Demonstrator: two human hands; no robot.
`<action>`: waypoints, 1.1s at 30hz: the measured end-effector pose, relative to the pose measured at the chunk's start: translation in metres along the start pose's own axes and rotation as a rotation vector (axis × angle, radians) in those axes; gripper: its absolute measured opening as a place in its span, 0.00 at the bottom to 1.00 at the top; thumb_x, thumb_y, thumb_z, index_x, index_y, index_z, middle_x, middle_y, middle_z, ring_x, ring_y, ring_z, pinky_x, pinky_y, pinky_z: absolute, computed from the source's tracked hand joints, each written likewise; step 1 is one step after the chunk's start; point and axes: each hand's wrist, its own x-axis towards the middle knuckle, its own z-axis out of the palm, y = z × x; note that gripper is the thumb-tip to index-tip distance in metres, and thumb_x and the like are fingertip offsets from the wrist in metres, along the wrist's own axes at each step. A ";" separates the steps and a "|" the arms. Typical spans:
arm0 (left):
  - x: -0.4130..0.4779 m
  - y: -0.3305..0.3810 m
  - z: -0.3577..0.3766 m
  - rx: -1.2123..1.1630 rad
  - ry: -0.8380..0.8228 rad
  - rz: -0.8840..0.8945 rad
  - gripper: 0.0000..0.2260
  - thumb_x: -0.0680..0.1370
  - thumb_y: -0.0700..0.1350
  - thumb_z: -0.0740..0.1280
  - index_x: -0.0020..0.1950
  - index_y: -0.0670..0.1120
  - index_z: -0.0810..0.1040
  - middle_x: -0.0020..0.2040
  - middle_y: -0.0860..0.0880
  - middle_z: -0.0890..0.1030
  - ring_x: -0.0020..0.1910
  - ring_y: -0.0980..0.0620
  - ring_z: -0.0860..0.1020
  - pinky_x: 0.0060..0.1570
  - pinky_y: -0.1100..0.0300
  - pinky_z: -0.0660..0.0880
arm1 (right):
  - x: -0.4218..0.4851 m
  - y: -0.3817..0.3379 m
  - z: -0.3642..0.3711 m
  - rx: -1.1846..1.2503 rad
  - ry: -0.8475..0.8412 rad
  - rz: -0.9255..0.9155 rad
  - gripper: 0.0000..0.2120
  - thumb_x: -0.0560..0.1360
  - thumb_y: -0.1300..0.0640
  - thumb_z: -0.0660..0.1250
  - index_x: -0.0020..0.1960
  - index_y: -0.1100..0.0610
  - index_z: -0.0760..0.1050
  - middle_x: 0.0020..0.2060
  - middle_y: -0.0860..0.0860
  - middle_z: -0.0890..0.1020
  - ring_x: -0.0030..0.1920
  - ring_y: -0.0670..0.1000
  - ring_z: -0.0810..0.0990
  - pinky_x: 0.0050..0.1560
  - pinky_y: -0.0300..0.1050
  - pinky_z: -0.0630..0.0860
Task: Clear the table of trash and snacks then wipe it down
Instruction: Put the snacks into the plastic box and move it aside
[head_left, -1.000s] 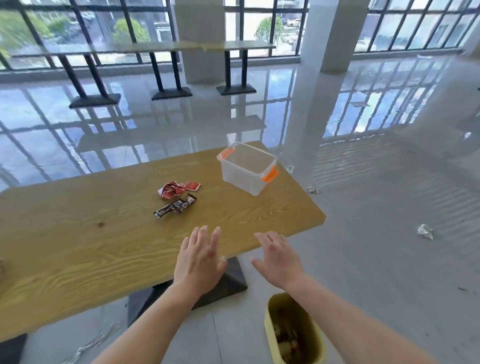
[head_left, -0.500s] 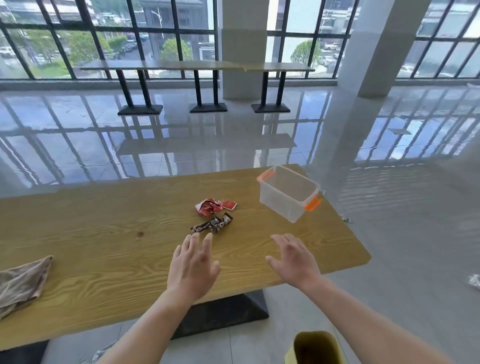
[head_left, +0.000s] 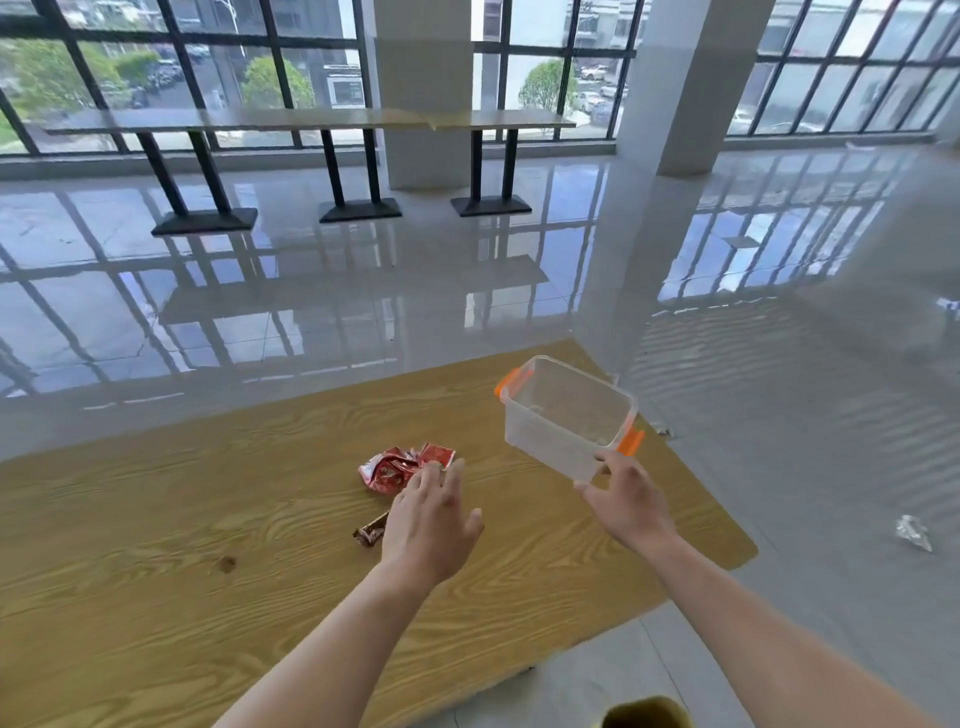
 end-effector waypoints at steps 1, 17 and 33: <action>0.015 0.006 0.002 -0.051 -0.018 -0.009 0.30 0.79 0.58 0.62 0.78 0.49 0.60 0.71 0.47 0.69 0.70 0.46 0.69 0.65 0.52 0.70 | 0.012 0.004 -0.002 0.013 0.008 0.026 0.26 0.75 0.48 0.71 0.69 0.55 0.71 0.61 0.54 0.78 0.61 0.56 0.77 0.54 0.48 0.72; 0.219 0.068 0.045 -0.077 -0.097 -0.122 0.19 0.79 0.51 0.62 0.68 0.47 0.67 0.61 0.45 0.74 0.57 0.44 0.75 0.47 0.54 0.71 | 0.170 0.058 0.003 -0.047 0.042 0.172 0.29 0.75 0.49 0.69 0.71 0.56 0.65 0.66 0.53 0.68 0.60 0.57 0.76 0.51 0.52 0.77; 0.258 0.060 0.066 -0.382 -0.148 -0.337 0.22 0.76 0.41 0.66 0.70 0.42 0.69 0.59 0.47 0.69 0.46 0.48 0.73 0.44 0.57 0.69 | 0.198 0.064 0.018 0.062 0.063 0.247 0.36 0.73 0.60 0.71 0.76 0.59 0.60 0.68 0.57 0.74 0.67 0.58 0.74 0.63 0.53 0.74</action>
